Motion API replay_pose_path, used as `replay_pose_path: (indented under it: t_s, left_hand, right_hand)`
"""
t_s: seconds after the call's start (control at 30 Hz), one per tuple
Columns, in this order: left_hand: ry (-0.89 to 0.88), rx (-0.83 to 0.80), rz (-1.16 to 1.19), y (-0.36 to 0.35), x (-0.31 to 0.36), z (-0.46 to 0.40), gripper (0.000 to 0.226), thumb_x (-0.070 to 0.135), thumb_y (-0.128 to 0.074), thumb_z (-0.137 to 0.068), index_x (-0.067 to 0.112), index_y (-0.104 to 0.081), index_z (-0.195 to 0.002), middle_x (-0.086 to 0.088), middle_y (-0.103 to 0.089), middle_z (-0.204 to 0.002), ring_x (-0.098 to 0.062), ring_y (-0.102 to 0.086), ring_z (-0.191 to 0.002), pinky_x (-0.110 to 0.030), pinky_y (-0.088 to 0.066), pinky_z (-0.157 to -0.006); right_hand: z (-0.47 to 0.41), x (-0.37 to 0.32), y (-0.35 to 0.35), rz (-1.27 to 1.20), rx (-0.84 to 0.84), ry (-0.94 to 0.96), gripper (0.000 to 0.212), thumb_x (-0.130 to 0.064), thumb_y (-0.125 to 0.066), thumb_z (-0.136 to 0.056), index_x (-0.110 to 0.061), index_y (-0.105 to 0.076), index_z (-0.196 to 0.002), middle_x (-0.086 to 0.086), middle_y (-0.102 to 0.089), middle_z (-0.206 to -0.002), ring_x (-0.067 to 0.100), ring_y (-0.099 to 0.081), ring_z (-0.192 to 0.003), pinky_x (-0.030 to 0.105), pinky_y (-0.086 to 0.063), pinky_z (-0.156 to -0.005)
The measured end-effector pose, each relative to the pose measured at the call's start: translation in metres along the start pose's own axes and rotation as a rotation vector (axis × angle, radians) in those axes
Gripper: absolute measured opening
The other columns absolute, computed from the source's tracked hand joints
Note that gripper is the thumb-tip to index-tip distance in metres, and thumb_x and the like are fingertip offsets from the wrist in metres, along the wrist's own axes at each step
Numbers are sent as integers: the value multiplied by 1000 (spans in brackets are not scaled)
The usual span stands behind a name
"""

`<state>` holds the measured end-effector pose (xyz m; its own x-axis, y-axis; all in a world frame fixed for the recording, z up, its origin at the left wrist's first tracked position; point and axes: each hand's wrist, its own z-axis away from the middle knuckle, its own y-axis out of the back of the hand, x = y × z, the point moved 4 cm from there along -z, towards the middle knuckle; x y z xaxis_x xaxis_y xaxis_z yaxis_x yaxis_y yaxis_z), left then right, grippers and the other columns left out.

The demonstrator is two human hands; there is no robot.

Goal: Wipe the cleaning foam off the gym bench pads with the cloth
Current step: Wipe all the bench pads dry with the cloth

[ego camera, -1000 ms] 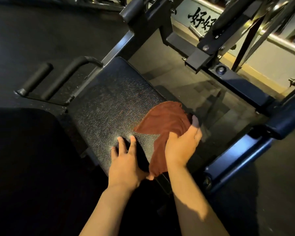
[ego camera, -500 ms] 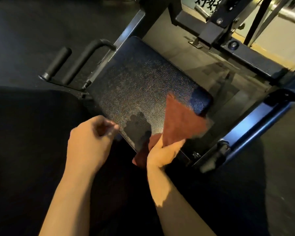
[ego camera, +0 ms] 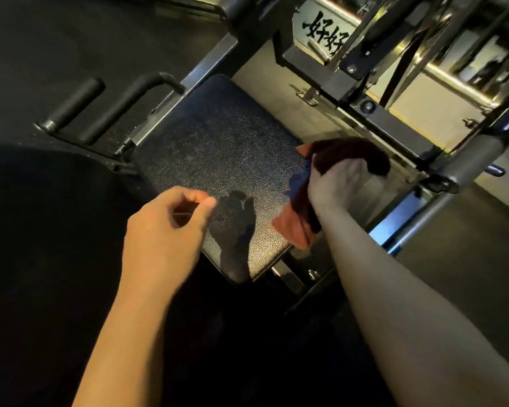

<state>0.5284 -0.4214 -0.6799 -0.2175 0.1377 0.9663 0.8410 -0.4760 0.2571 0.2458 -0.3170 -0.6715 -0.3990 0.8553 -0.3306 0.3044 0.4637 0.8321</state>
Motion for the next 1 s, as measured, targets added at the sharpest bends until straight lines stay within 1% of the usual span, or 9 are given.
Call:
replay_pose_path:
  t_s: [0.17, 0.23, 0.33, 0.47, 0.57, 0.67, 0.83, 0.93, 1.0]
  left_hand:
    - [31, 37, 28, 1, -8, -7, 7, 42, -66, -85, 35, -66, -85, 15, -65, -80, 0, -60, -78, -18, -39, -64]
    - [45, 67, 45, 0, -10, -8, 7, 42, -65, -86, 35, -66, -84, 15, -64, -78, 1, -59, -76, -18, -38, -63]
    - [56, 102, 76, -2, -10, -6, 6, 41, -65, -87, 37, -64, -82, 16, -63, -75, 4, -58, -72, -15, -38, -63]
    - [68, 97, -27, -6, -21, 2, 6, 41, -65, -86, 36, -64, -83, 19, -64, -77, -1, -62, -77, -23, -42, -68]
    - [41, 143, -153, -1, -27, 15, 8, 40, -64, -87, 34, -67, -91, 17, -67, -82, -5, -64, -81, -28, -44, -72]
    - [-30, 203, -320, 5, -32, 33, 14, 35, -61, -88, 28, -68, -99, 10, -67, -92, -11, -61, -83, -30, -43, -68]
    - [-198, 117, -802, -14, -55, 73, 15, 29, -72, -76, 18, -71, -87, -1, -66, -79, -24, -62, -68, -32, -43, -54]
    - [-222, -24, -1021, -32, -68, 92, 30, 32, -81, -63, 16, -75, -88, -7, -69, -84, -33, -67, -81, -47, -51, -75]
    - [-244, -74, -1063, -41, -72, 103, 46, 37, -87, -53, 13, -75, -91, -13, -70, -91, -39, -66, -94, -55, -43, -89]
  right_hand:
    - [29, -5, -14, 325, -108, 354, 74, -61, -31, -93, -3, -47, -136, 14, -40, -148, 28, -28, -141, 46, -9, -117]
    - [38, -7, -17, 366, -90, 494, 68, -56, -27, -94, -4, -57, -128, 13, -42, -147, 31, -32, -140, 47, -5, -115]
    - [61, -2, -26, 429, -82, 798, 52, -41, -34, -93, -7, -64, -118, 14, -50, -141, 35, -43, -133, 55, -19, -113]
    - [129, -7, -39, 356, -362, 1140, 61, -52, -42, -85, -6, -64, -118, 13, -41, -148, 33, -31, -140, 54, -17, -115]
    - [169, -11, -60, 408, -575, 1392, 74, -66, -35, -83, -16, -54, -134, 12, -39, -149, 33, -28, -141, 54, -16, -115]
    - [169, -31, -78, 455, -599, 1523, 66, -62, -59, -77, -23, -58, -131, 12, -43, -147, 35, -36, -137, 57, -34, -106]
    - [166, -56, -88, 500, -648, 1518, 55, -45, -52, -90, -31, -40, -142, 3, -1, -161, 27, 7, -147, 51, 6, -117]
    - [174, -43, -74, 480, -696, 1573, 41, -34, -50, -92, -25, -55, -132, 2, -15, -160, 26, 4, -148, 50, 8, -115]
    - [177, -23, -66, 480, -769, 1675, 36, -30, -52, -89, -21, -63, -122, -1, -38, -149, 26, -5, -148, 50, 5, -116]
